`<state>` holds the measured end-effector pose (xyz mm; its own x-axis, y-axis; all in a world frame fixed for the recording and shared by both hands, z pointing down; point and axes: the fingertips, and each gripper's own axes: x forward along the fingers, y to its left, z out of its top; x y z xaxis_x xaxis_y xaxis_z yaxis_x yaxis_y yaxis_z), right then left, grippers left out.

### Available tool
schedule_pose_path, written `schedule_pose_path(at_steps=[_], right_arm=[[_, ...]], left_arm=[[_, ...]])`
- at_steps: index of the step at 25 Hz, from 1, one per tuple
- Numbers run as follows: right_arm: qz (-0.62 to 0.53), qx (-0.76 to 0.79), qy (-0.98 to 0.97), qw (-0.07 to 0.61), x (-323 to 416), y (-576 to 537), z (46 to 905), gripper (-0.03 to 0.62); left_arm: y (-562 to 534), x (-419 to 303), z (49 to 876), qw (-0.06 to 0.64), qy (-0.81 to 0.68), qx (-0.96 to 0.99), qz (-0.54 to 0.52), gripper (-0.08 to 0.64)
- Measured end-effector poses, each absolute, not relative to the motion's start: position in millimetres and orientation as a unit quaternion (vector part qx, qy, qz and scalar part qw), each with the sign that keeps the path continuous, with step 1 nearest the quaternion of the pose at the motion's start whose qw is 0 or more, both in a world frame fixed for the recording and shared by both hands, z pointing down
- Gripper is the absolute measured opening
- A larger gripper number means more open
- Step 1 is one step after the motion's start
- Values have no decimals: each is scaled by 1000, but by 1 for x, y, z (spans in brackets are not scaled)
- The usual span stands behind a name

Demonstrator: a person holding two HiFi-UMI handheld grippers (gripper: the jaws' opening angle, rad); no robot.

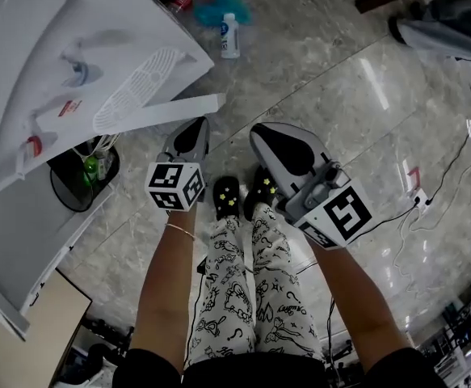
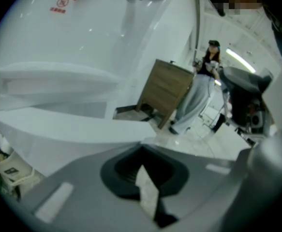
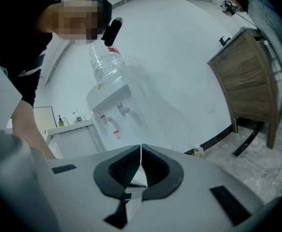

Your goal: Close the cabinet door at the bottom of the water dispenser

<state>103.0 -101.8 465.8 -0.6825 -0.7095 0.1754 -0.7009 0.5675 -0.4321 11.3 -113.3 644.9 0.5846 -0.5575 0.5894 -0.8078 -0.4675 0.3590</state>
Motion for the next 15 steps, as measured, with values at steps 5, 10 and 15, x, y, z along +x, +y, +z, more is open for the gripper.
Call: schedule_pose_path(at_steps=[5, 10, 15], right_arm=[[-260, -405, 876, 29, 129, -112, 460, 17], [-270, -419, 866, 41, 143, -117, 457, 17], [-274, -415, 866, 50, 141, -124, 451, 17]], left_arm=[[-157, 21, 648, 286, -417, 833, 223, -2], [-193, 19, 645, 264, -419, 834, 245, -2], [-216, 9, 647, 265, -440, 820, 253, -2]])
